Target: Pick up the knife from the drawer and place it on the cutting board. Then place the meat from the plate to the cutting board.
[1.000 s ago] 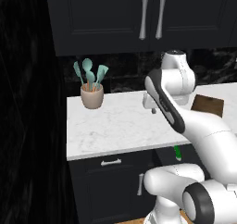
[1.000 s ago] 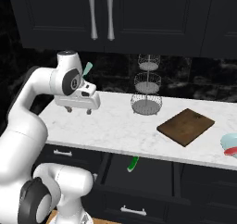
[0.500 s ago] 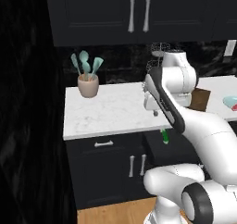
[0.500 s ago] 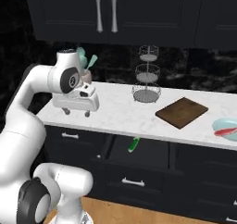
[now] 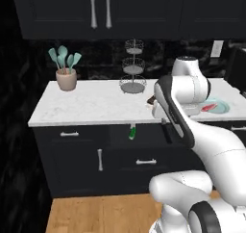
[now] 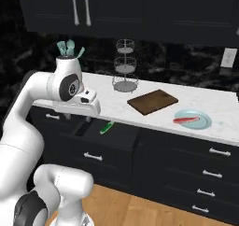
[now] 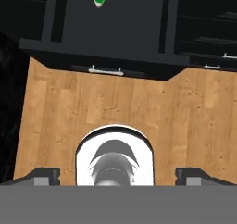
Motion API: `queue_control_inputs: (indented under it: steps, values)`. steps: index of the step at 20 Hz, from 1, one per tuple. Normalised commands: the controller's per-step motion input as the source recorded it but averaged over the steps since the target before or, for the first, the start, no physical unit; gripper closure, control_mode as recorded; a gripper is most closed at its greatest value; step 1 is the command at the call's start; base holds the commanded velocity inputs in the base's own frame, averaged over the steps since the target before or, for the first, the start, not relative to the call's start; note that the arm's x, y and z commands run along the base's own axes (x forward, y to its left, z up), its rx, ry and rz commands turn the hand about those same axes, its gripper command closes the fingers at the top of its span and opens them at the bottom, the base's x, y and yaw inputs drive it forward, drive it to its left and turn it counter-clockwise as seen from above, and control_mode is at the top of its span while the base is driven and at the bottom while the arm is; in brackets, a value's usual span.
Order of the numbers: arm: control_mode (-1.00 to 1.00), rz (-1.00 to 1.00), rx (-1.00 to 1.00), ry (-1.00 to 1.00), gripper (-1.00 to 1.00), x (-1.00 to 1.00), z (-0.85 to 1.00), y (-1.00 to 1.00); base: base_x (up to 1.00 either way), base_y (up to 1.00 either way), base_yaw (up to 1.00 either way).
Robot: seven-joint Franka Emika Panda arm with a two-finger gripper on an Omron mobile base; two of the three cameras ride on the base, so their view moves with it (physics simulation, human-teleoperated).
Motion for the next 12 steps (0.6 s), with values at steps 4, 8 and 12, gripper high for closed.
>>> queue_control_inputs:
  steps: [4,8,12]
  values:
    - [1.0,0.0,0.0,0.0,-1.0,0.0,0.0,0.0,0.16,-1.0,0.3]
    - [1.0,0.0,0.0,0.0,-1.0,0.0,0.0,0.0,0.6,-0.95,0.27]
    - [1.0,0.0,0.0,0.0,-1.0,0.0,0.0,0.0,0.97,-0.76,0.31]
